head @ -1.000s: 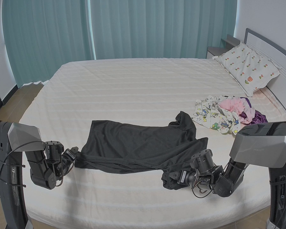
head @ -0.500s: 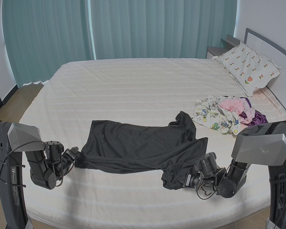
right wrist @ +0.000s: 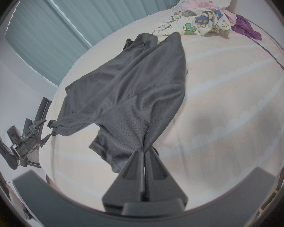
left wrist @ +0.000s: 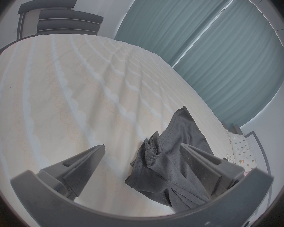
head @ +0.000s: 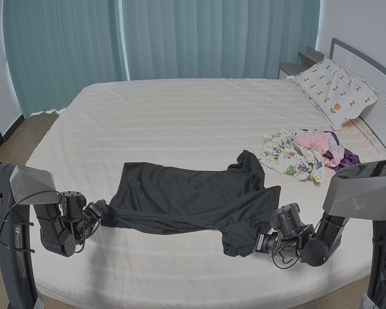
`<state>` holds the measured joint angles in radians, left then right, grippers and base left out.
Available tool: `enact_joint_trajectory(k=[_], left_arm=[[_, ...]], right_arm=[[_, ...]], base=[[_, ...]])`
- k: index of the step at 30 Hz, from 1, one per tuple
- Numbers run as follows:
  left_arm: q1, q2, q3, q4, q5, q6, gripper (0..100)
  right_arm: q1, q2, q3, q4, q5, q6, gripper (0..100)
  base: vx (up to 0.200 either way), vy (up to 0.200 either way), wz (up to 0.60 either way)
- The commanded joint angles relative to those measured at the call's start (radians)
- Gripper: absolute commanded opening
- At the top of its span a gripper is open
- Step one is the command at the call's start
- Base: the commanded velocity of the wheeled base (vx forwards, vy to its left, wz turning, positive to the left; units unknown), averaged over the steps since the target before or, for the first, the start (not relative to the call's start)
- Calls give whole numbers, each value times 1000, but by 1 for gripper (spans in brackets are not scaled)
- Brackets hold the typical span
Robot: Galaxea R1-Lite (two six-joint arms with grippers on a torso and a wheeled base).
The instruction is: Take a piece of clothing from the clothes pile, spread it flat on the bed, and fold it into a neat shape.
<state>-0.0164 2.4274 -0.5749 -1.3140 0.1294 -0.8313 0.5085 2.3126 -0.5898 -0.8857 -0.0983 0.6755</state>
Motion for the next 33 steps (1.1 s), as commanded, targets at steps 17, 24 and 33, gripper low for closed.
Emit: enact_joint_trajectory(k=[17,24,33], left_arm=[[-42,-126,72,9,-11,84,100],[-97,-171,40,124,-85,185,100],[-125,-103,-76,200,-82,215,100]], right_arm=[[-61,-193,232,-5,106,-2,0],[-51,-185,248,-9,112,7,0],[-38,-159,258,-50,112,7,0]], base=[[0,0,0],[0,0,0],[0,0,0]])
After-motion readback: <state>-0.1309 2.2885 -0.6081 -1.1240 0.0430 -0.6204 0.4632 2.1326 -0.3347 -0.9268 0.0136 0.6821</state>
